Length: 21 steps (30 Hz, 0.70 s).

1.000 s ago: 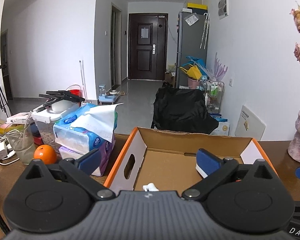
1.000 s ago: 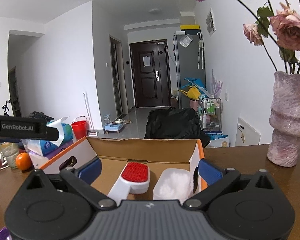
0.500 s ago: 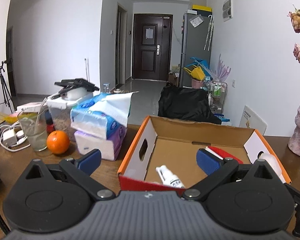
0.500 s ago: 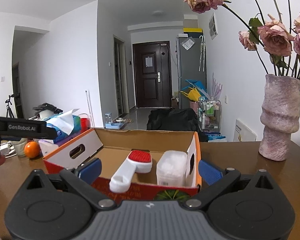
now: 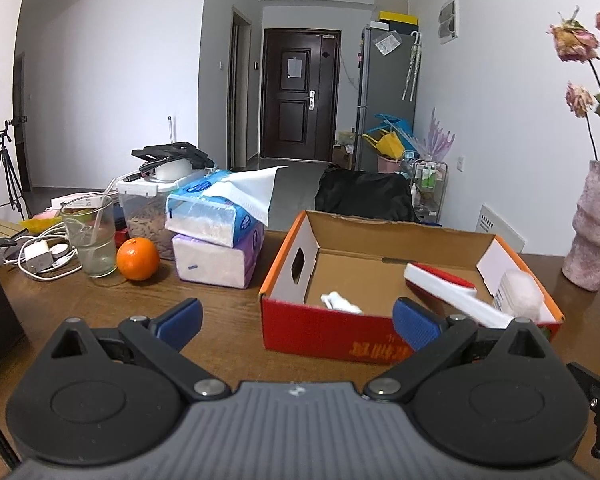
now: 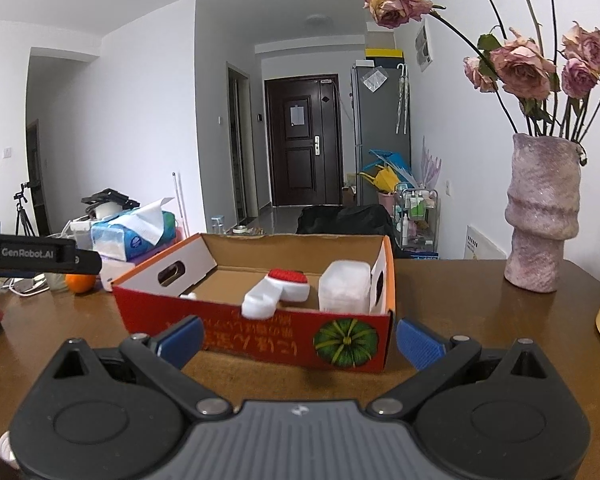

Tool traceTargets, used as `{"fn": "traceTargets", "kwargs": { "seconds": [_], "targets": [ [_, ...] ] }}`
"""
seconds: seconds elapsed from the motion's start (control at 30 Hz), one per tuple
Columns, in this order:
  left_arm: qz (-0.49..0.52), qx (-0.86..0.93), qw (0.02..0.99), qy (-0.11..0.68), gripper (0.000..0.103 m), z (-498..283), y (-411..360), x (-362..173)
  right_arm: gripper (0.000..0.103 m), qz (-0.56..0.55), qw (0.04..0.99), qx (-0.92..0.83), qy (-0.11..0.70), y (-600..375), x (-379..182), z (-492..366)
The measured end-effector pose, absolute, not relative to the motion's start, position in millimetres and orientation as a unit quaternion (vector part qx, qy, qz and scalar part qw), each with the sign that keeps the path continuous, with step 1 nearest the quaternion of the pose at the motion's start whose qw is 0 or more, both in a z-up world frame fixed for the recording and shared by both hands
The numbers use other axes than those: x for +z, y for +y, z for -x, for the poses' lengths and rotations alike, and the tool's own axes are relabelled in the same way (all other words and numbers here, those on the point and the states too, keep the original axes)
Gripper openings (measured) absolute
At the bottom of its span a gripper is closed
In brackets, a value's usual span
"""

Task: Organize rigid objects
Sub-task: 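Withdraw both tools from the box back toward the remaining caps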

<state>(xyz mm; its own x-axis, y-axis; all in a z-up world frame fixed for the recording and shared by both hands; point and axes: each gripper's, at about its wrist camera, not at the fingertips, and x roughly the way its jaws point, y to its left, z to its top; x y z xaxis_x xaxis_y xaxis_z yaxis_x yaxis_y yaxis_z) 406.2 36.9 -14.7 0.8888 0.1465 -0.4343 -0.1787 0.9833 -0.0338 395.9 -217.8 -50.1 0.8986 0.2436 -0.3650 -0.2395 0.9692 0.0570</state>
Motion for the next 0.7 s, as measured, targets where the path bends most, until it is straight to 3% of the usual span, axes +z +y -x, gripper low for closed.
{"fn": "traceTargets", "kwargs": {
  "seconds": [0.7],
  "targets": [
    [0.025, 0.055, 0.974, 0.217, 0.103, -310, 38, -27, 0.103, 0.013, 0.972, 0.128, 0.199, -212, -61, -322]
  ]
}}
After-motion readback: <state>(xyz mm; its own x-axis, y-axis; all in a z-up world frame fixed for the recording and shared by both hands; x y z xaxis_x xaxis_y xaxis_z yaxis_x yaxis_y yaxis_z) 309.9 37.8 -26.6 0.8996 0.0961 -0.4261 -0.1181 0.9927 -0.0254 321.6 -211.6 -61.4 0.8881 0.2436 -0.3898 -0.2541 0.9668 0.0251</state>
